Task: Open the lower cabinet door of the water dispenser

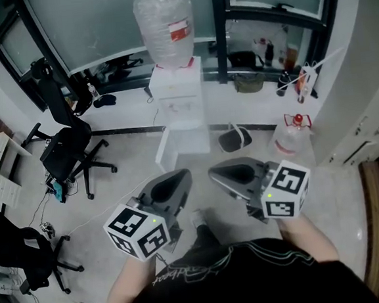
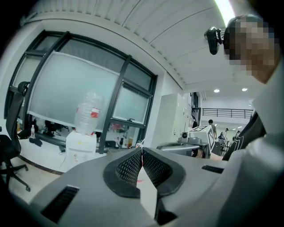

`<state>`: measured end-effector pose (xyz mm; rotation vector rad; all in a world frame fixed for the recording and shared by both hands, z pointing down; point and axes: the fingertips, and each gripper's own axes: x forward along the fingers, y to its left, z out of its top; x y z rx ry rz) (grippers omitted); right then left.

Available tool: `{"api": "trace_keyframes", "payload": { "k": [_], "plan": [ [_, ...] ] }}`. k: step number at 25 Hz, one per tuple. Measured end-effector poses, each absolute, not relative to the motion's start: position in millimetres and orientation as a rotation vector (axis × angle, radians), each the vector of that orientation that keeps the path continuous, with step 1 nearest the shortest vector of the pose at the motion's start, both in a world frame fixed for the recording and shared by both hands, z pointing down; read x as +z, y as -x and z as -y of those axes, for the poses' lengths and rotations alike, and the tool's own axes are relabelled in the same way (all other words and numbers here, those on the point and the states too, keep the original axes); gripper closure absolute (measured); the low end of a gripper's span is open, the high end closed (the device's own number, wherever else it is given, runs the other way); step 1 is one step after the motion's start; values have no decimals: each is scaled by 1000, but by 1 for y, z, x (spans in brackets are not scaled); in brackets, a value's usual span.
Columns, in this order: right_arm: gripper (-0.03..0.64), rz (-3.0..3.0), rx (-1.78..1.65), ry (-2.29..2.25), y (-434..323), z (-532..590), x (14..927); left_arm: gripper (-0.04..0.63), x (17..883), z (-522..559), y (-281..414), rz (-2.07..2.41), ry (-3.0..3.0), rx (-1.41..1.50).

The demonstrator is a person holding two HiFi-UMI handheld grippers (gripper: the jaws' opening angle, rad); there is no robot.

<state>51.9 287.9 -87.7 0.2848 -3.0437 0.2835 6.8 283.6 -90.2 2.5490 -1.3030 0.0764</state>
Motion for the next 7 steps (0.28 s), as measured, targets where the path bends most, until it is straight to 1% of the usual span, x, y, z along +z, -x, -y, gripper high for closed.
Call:
{"api": "trace_keyframes", "payload": {
  "k": [7],
  "plan": [
    [604, 3069, 261, -305, -54, -288, -95, 591, -103, -282, -2, 1314, -2573, 59]
  ]
}}
